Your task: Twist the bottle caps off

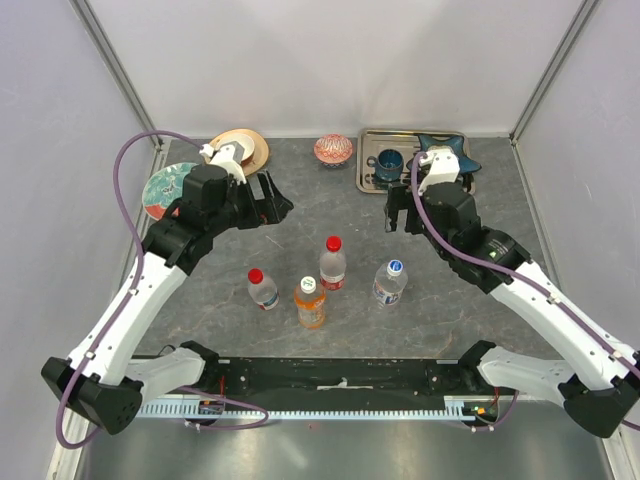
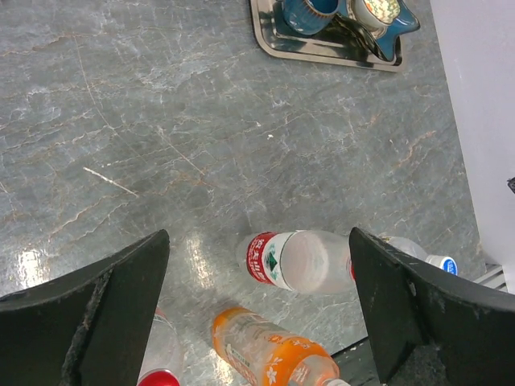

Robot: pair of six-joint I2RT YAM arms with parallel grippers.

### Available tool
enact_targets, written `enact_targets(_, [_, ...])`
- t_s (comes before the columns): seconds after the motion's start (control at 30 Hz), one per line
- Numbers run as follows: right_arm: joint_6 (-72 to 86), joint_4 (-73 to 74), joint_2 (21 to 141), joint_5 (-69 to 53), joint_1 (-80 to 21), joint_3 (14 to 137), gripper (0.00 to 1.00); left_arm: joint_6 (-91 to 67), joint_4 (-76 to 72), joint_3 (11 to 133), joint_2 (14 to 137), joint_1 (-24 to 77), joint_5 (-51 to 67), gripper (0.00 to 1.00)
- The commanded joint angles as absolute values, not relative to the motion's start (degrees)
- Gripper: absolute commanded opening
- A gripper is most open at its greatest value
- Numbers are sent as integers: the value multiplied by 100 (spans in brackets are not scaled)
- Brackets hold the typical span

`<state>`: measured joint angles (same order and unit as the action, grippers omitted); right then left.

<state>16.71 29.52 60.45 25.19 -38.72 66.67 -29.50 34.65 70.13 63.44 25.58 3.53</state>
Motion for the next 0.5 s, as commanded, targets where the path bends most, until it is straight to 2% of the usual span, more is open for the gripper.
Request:
enact_targets(0.0, [1582,3129,5836,2228,-3937,6795,98,-2786,3094,6829,6108,2540,518,99])
enact_targets(0.1, [1678,3094,5643,1646,-3955,6523,98,-2733,3085,6759,6073,2540,615,99])
enact_targets(0.23, [1758,3366,5634,1442,-4104,6416,98,-2707,2997,6566,6003,2549,703,99])
enact_targets(0.47, [1977,3630,5529,1748,-4850,6083,98,-2698,2663,6170,5660,2540,809,99])
